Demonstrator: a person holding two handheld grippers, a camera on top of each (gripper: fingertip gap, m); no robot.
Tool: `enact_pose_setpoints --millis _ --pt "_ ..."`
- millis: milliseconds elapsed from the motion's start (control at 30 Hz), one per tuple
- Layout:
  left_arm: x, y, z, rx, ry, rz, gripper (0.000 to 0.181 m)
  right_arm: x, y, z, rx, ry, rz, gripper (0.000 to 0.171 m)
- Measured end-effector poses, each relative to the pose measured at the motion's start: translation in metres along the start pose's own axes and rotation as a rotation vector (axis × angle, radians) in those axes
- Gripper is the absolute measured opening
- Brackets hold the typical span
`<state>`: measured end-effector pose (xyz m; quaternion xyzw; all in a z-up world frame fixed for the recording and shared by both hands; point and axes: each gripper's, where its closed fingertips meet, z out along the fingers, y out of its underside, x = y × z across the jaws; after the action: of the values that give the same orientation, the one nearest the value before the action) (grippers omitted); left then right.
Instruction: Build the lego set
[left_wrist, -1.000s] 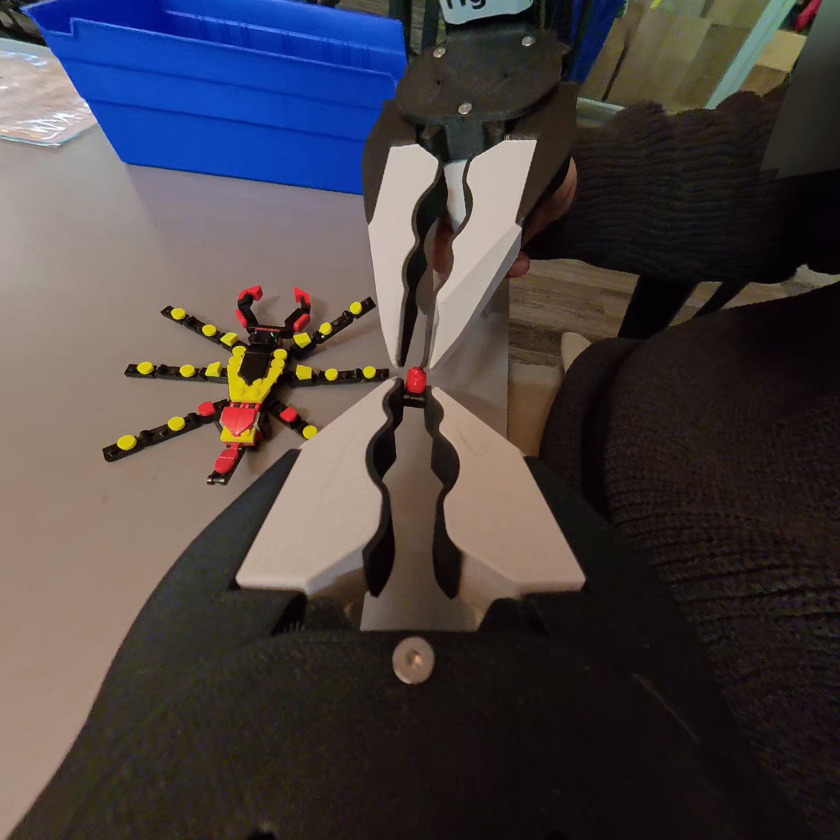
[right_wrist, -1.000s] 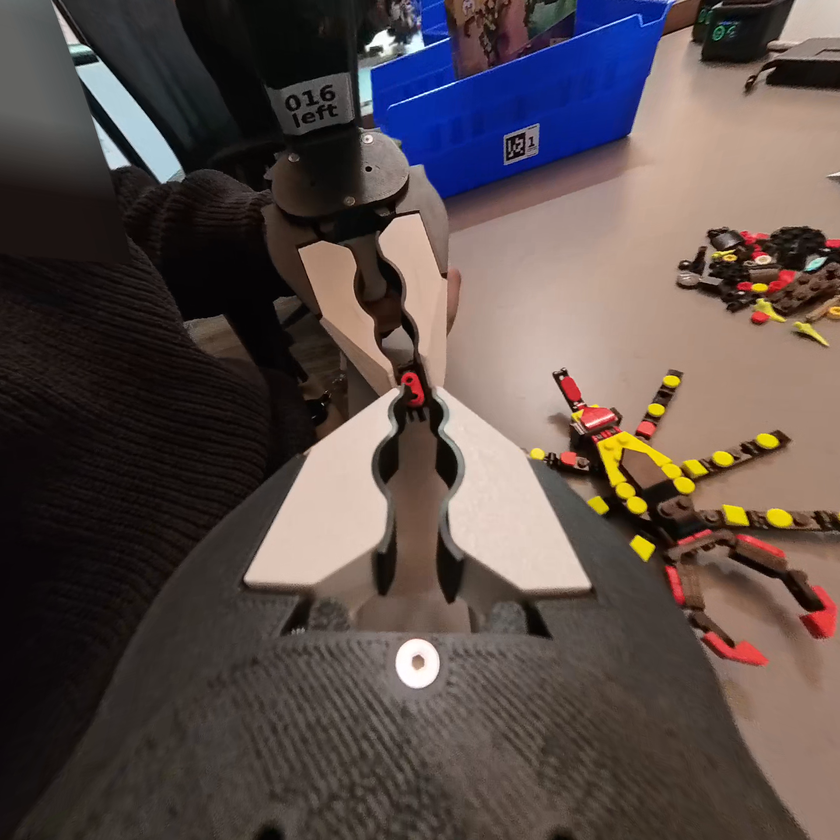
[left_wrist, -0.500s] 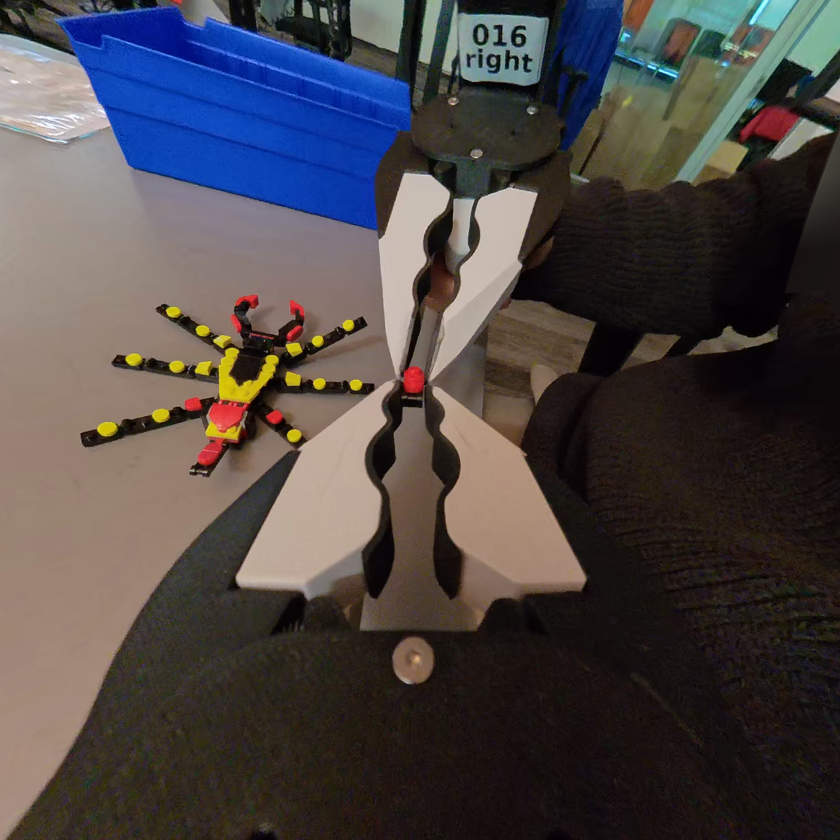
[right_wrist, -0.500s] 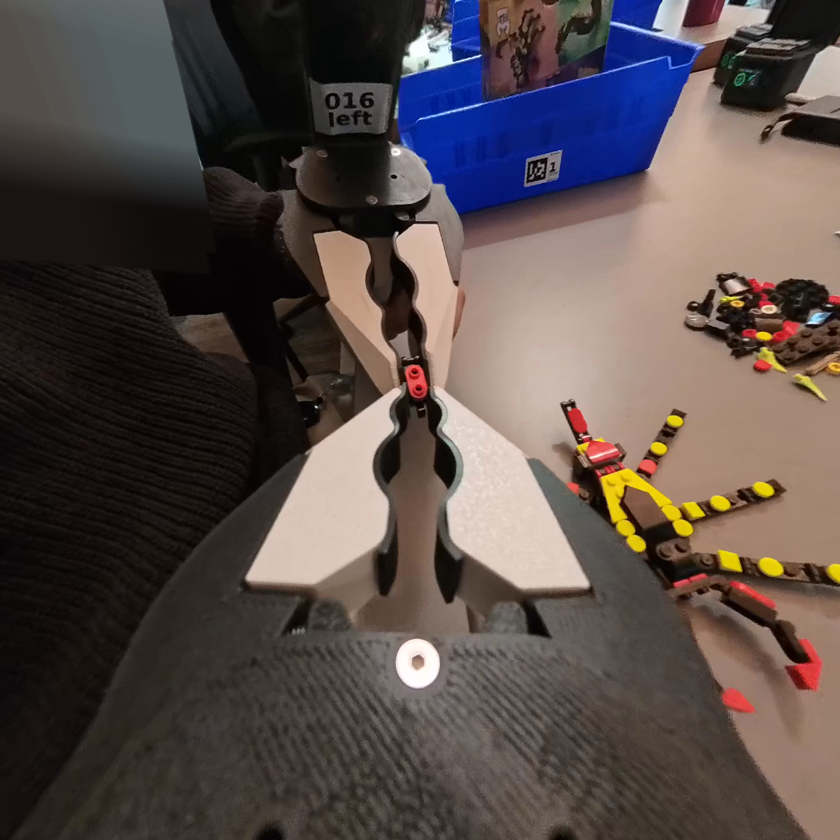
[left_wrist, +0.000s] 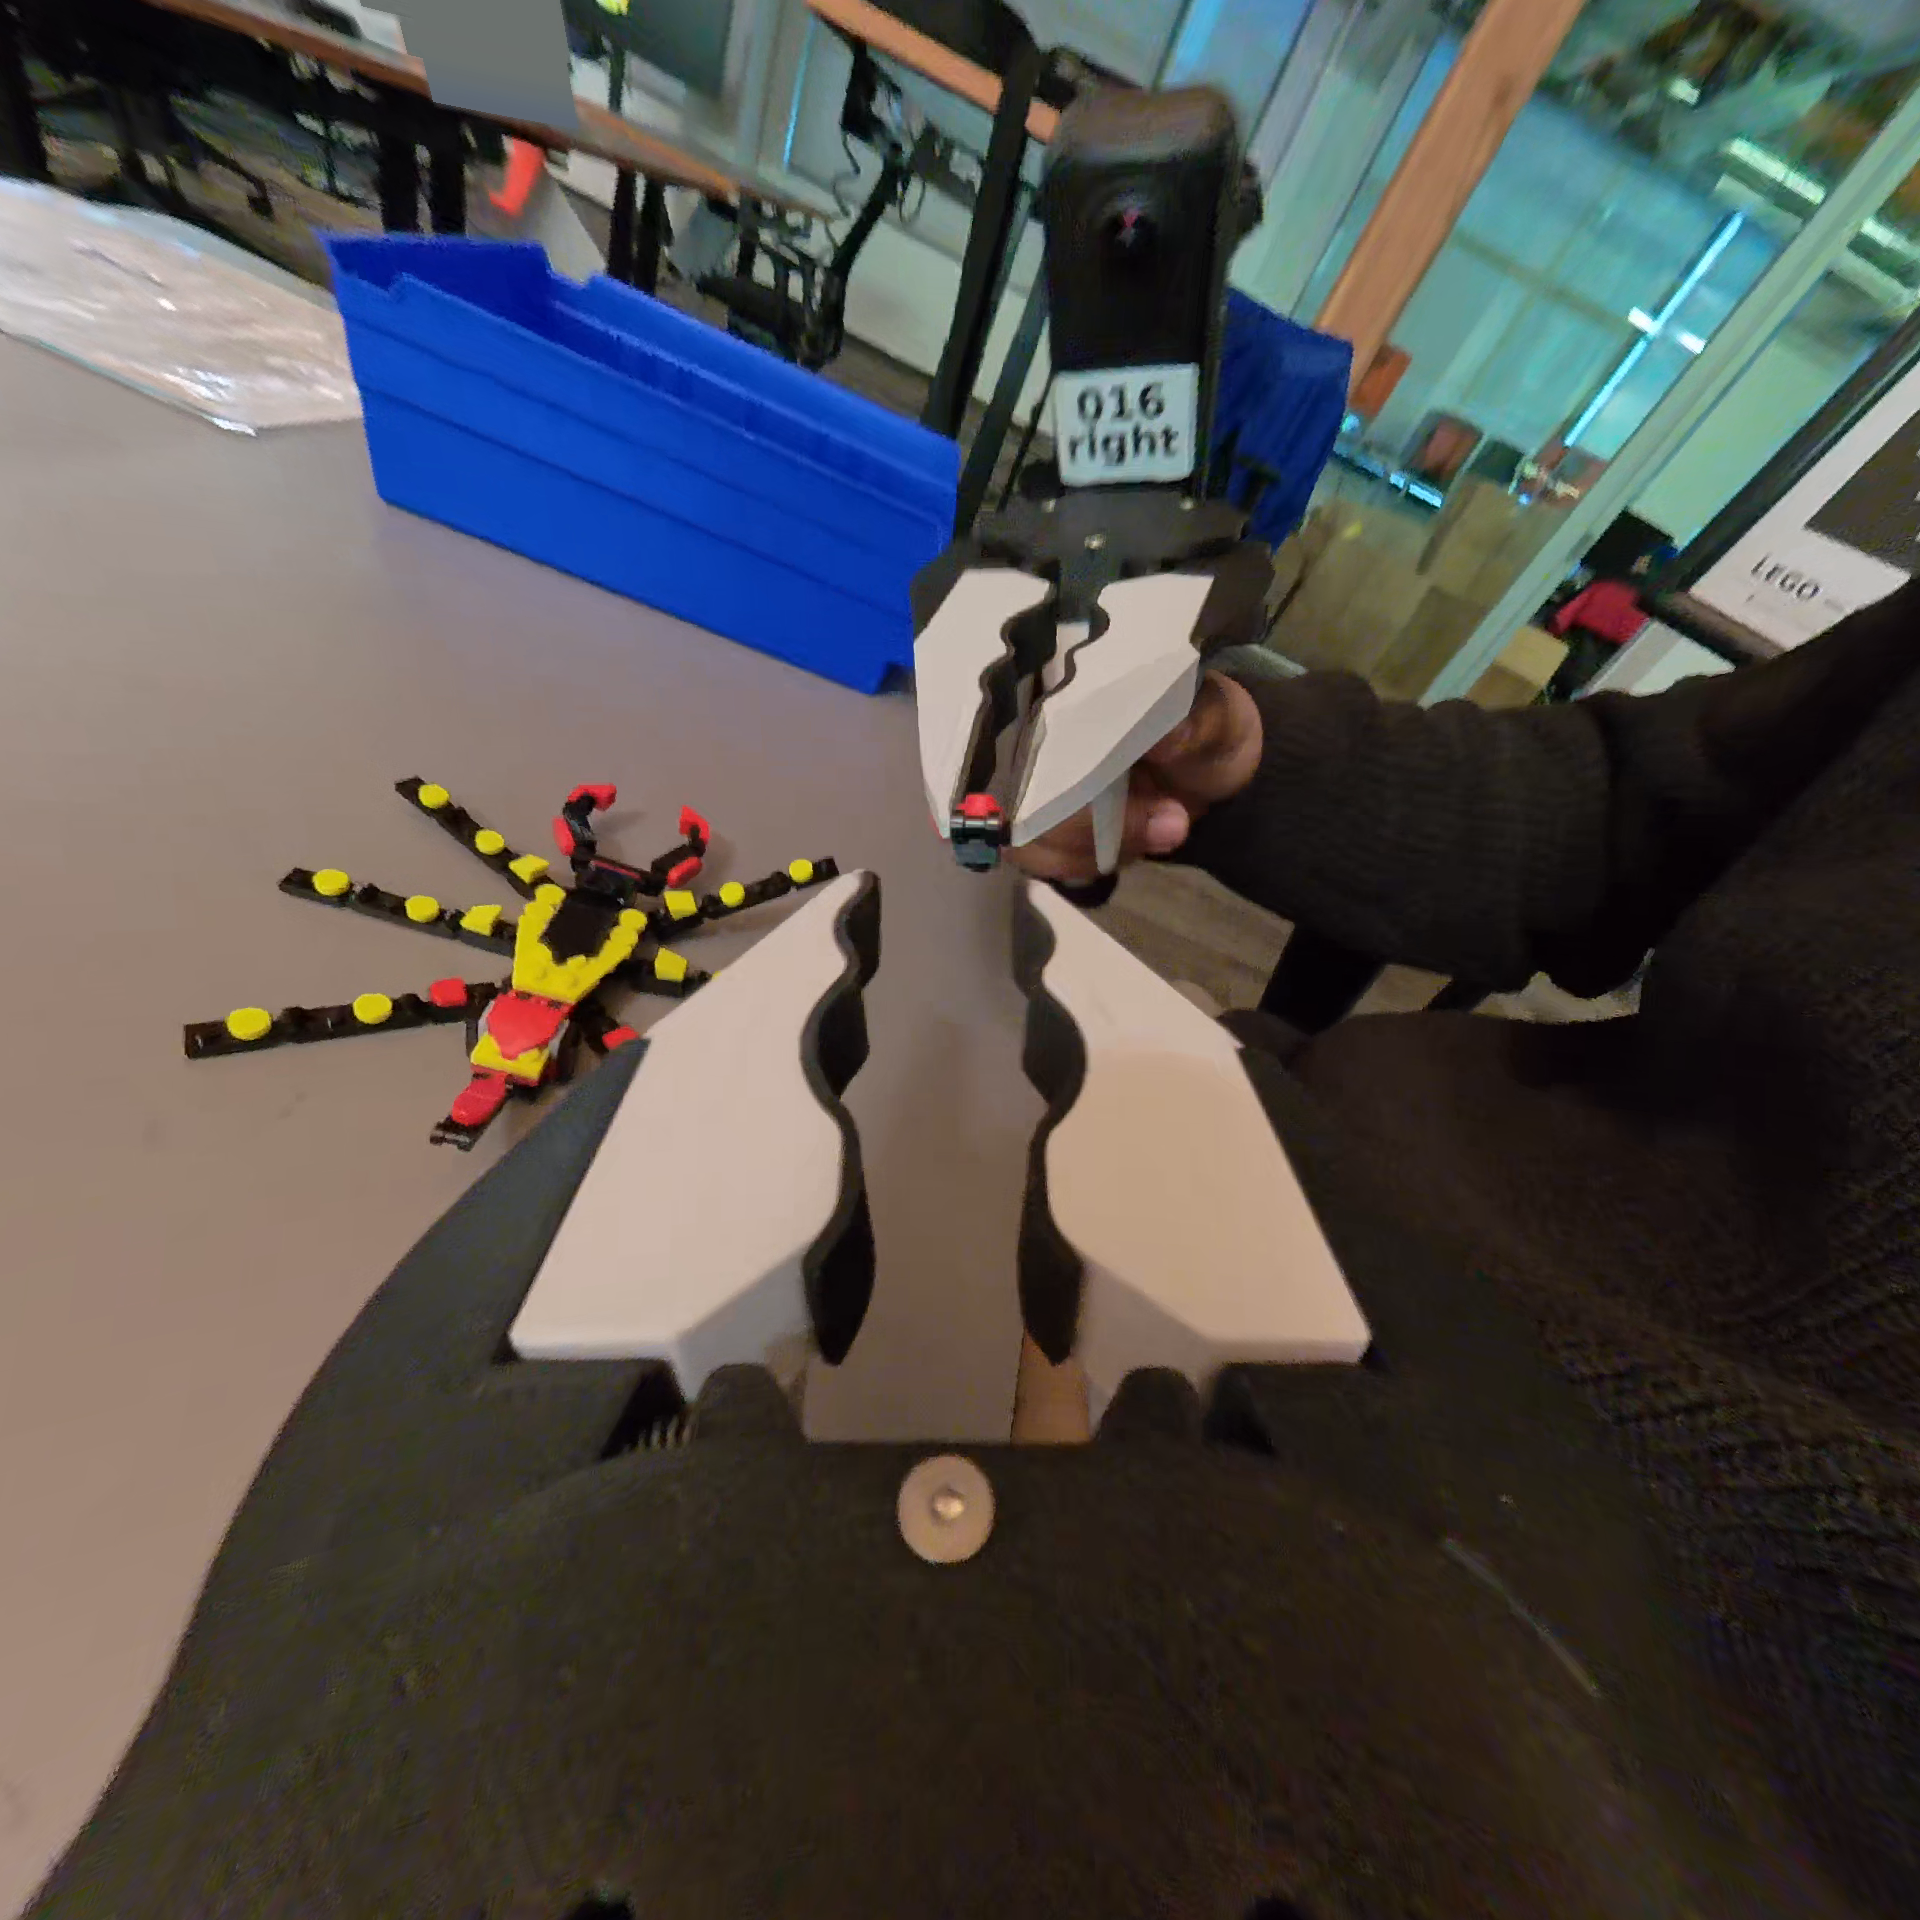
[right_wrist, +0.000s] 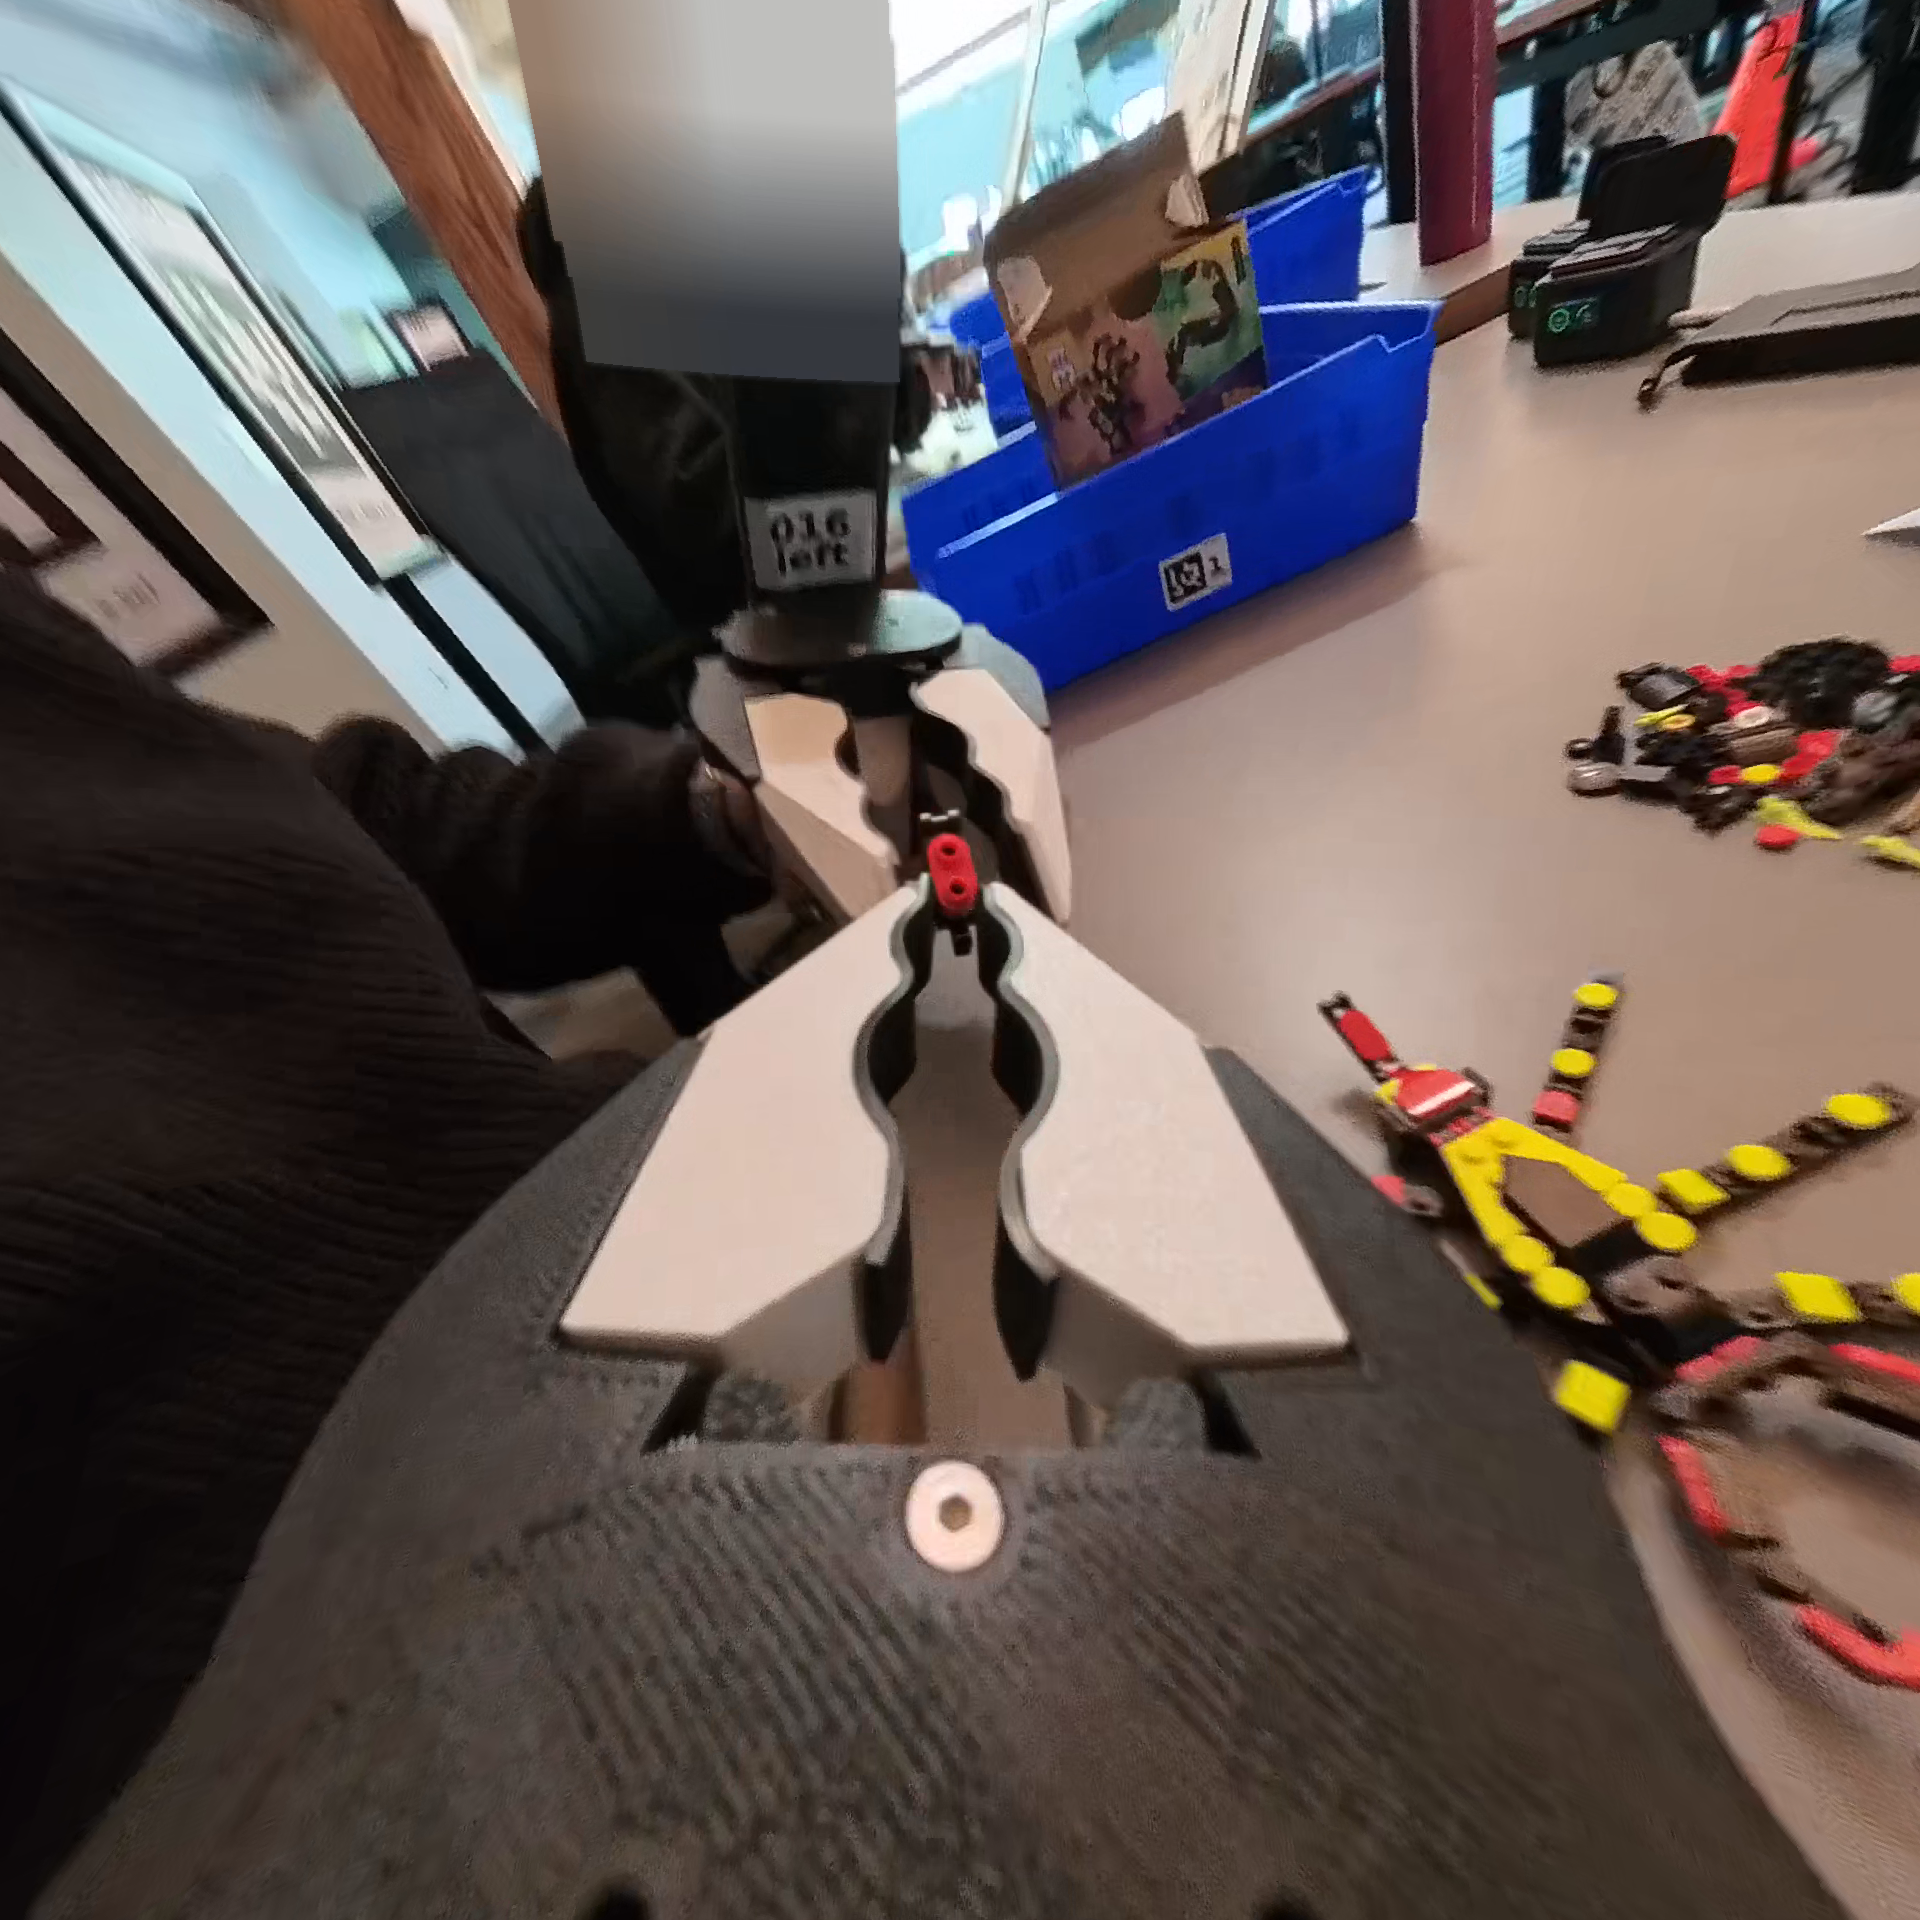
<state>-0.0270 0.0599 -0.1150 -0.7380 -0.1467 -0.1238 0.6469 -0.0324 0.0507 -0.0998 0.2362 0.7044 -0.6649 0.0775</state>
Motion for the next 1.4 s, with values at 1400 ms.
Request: enact_pose_setpoints --millis 1400 --pt "-0.087 -0.027 -0.002 0.15 0.021 -0.374 0.003 0.081 -0.023 0.011 0.141 -0.087 0.36 0.007"
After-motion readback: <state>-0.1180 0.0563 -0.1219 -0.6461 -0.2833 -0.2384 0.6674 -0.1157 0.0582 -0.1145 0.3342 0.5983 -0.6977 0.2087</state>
